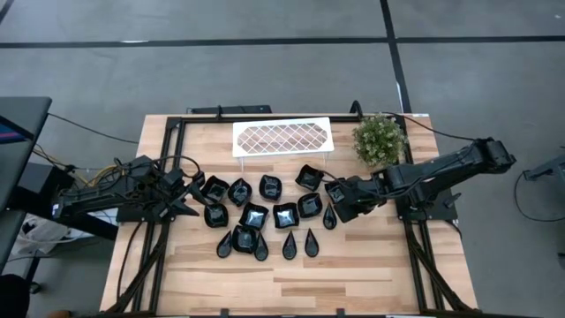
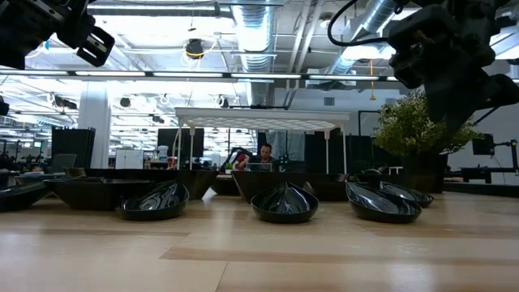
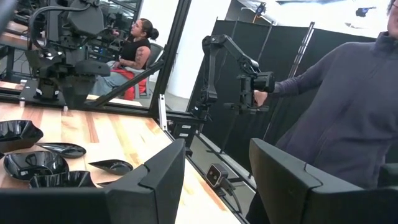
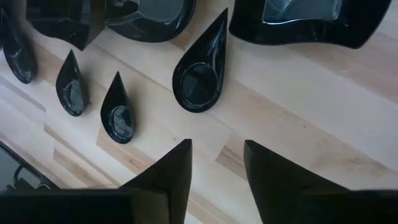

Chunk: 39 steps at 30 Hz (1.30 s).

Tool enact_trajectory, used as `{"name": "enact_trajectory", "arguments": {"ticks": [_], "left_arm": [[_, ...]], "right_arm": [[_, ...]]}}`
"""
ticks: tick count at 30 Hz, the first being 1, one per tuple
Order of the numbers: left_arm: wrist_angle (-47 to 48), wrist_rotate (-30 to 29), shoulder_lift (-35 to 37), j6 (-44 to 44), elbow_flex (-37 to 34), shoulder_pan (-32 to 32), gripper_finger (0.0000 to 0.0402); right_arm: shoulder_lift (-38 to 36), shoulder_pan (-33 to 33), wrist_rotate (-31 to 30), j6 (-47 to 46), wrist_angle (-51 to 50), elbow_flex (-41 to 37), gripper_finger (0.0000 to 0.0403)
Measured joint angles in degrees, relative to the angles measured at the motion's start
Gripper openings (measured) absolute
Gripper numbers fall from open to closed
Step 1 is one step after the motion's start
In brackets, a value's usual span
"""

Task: Pick & Place Mini shaped plates
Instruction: Put the drop-shaped plate on the shelf

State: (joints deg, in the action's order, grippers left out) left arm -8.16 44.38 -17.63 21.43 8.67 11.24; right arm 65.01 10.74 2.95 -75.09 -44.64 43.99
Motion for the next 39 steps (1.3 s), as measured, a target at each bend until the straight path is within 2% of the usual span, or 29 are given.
{"name": "enact_trajectory", "arguments": {"ticks": [6, 10, 29, 39], "left_arm": [[0.0, 0.0, 0.0, 0.0, 0.0, 0.0, 0.0182], [0.0, 0.0, 0.0, 0.0, 0.0, 0.0, 0.0182], [0.0, 2.4, 0.0, 0.5, 0.0, 0.0, 0.0182], [0.0, 2.4, 0.0, 0.5, 0.0, 0.0, 0.0182]], "right_arm": [[3.5, 0.0, 0.0, 0.0, 1.8, 0.0, 0.0187], [7.6, 0.0, -0.4, 0.0, 4.0, 0.0, 0.0200], [20.1, -1.6, -3.5, 3.9, 11.2, 0.0, 0.0174], [20.6, -5.2, -4.4, 9.1, 11.9, 0.0, 0.0172]]}}
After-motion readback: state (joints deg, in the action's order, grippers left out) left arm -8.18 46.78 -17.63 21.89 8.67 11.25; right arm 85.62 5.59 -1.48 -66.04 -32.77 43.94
